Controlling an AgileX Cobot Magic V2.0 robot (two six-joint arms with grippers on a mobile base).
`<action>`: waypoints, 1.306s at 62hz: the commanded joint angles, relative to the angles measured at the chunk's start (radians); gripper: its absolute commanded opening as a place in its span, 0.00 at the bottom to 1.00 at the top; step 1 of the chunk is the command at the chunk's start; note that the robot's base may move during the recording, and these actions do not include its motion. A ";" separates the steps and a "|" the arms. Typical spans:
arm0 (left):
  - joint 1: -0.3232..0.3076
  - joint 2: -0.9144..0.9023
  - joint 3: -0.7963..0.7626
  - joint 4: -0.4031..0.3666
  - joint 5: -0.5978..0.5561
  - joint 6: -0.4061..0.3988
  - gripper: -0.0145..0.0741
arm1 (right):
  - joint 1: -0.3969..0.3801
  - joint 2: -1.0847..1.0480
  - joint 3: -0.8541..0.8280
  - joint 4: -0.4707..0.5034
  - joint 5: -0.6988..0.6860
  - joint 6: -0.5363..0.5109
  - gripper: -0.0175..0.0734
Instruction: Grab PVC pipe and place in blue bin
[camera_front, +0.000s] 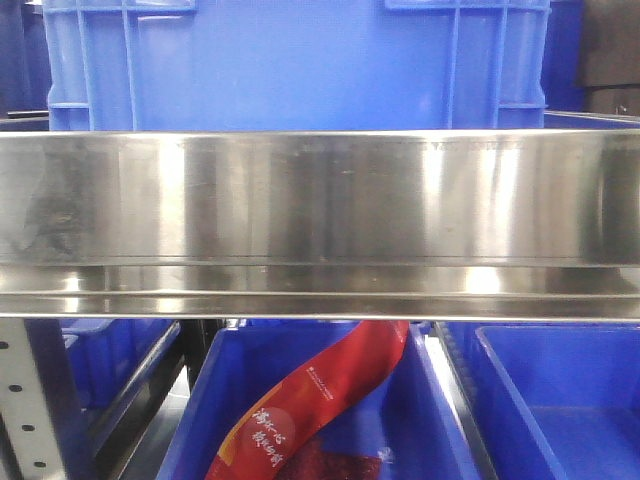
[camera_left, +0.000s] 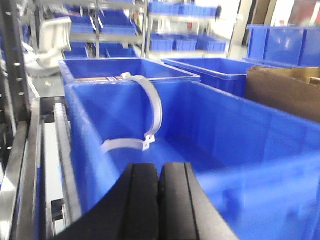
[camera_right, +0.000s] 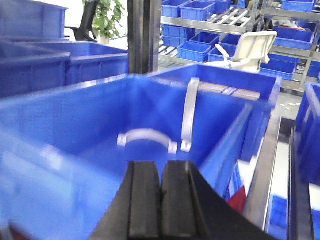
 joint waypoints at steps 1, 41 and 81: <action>0.024 -0.081 0.109 -0.039 -0.065 -0.001 0.04 | -0.008 -0.080 0.079 -0.014 -0.045 -0.004 0.01; 0.114 -0.554 0.411 -0.058 -0.066 -0.001 0.04 | -0.243 -0.410 0.250 -0.014 0.103 0.042 0.01; 0.114 -0.572 0.411 -0.058 -0.070 -0.001 0.04 | -0.243 -0.436 0.250 -0.014 0.131 0.042 0.01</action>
